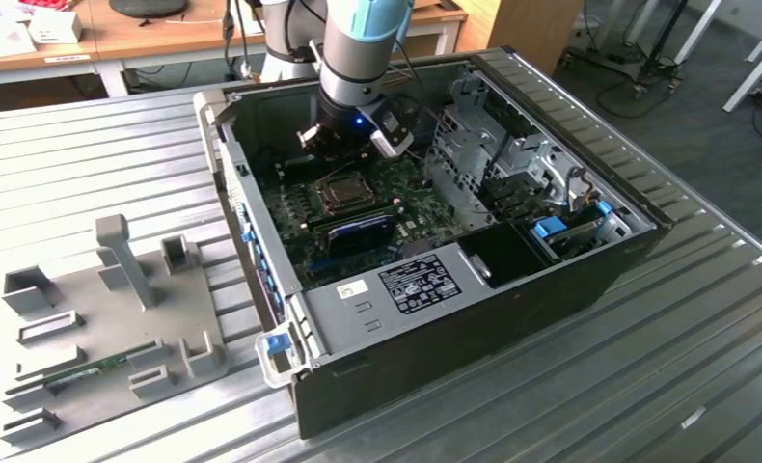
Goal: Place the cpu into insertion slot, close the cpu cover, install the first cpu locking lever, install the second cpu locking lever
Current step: 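Install the first cpu locking lever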
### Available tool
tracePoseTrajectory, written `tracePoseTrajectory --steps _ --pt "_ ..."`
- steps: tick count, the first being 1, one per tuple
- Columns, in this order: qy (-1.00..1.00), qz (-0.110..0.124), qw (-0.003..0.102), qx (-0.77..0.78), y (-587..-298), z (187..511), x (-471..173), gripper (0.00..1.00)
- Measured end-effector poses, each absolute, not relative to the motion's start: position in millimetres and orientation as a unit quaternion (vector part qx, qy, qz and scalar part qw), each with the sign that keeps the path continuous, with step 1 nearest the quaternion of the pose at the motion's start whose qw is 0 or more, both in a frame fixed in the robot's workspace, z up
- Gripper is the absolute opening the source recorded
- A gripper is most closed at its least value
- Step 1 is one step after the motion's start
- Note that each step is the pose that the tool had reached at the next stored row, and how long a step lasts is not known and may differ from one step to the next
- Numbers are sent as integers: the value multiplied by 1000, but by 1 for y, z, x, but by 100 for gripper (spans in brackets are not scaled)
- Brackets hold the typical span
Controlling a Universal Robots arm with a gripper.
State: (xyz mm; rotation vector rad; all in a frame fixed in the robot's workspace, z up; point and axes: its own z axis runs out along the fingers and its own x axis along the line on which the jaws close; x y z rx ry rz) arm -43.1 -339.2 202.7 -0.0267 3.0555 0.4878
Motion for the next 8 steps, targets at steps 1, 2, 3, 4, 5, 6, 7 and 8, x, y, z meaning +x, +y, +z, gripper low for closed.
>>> tracePoseTrajectory --steps 1,2,3,4,5,6,7,8 --pt "987 158 24 -9 -339 204 -43 10" --pt "987 158 24 -9 -339 205 -43 10" --pt "987 158 24 -9 -339 206 -43 10" --pt "987 158 24 -9 -339 207 -43 10" --pt "987 158 24 -9 -339 208 -43 10" --pt "987 158 24 -9 -339 209 -43 10" --pt "987 158 24 -9 -339 209 -43 10" --pt "987 158 24 -9 -339 209 -43 10"
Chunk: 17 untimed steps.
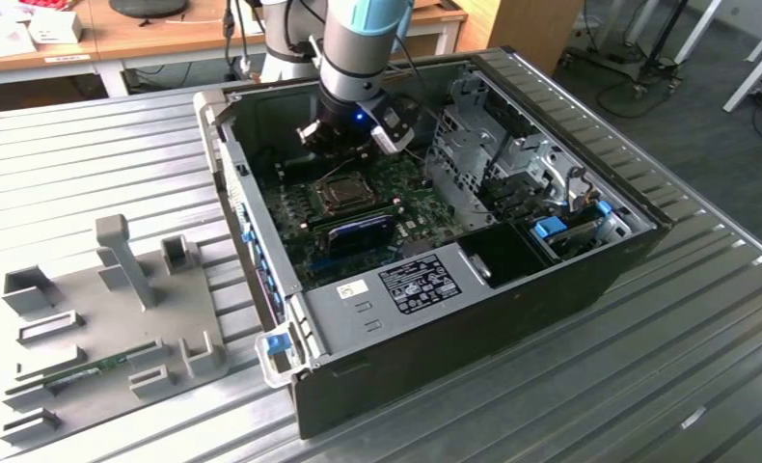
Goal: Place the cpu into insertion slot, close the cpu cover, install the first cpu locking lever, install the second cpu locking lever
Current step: 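Install the first cpu locking lever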
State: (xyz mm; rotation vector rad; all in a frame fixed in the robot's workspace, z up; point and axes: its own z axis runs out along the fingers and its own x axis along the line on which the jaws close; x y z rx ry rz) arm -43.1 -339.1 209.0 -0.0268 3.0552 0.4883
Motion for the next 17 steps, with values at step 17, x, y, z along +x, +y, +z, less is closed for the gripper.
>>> tracePoseTrajectory --steps 17 --pt "986 161 29 -9 -339 209 -50 10"
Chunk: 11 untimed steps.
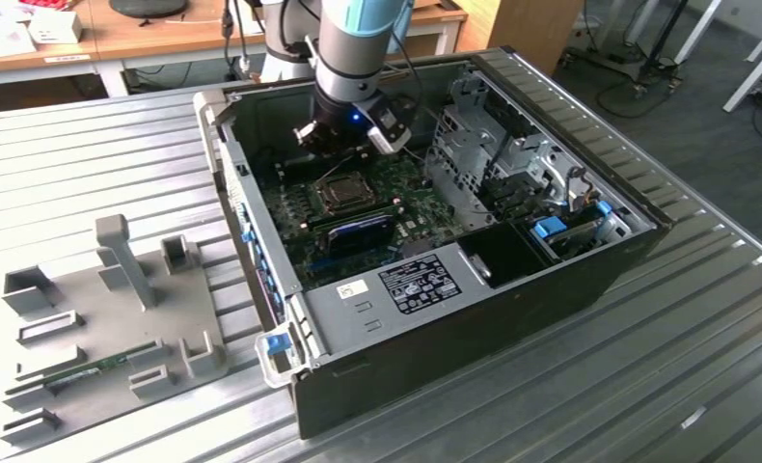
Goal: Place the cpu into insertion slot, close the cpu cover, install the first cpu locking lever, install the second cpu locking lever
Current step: 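Install the first cpu locking lever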
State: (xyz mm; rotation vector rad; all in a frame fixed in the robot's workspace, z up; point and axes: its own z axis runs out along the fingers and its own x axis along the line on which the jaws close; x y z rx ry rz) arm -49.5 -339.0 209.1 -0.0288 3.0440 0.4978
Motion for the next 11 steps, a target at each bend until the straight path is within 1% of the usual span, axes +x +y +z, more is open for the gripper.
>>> tracePoseTrajectory --steps 11 --pt "986 161 31 -10 -339 215 -52 10"
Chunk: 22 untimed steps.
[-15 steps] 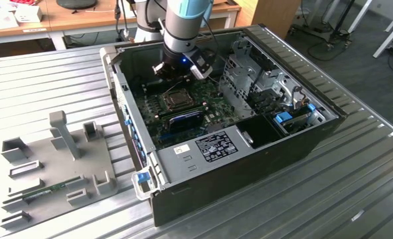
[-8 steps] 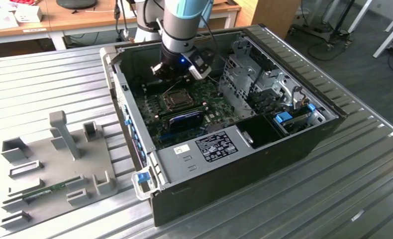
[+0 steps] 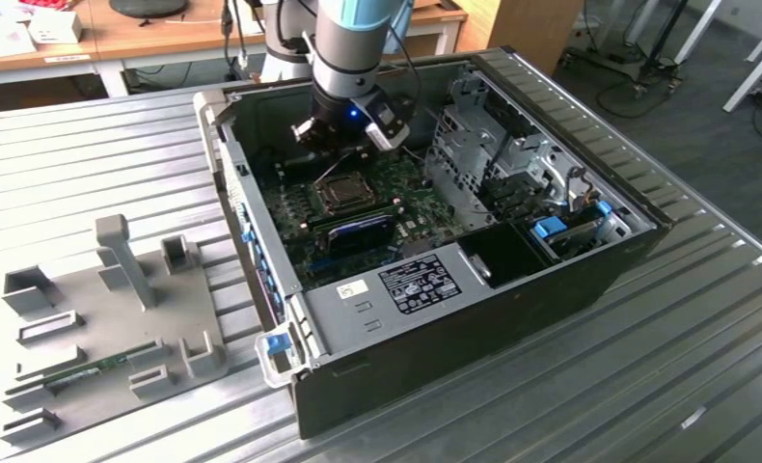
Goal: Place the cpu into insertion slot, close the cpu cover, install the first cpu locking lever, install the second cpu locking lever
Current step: 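Install the first cpu locking lever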
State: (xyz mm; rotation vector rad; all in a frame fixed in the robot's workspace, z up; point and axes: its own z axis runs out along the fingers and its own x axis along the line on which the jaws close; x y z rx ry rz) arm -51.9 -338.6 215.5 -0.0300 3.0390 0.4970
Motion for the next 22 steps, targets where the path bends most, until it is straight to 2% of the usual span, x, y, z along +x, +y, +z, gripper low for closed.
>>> tracePoseTrajectory --steps 22 --pt "986 161 34 -10 -341 222 -55 10"
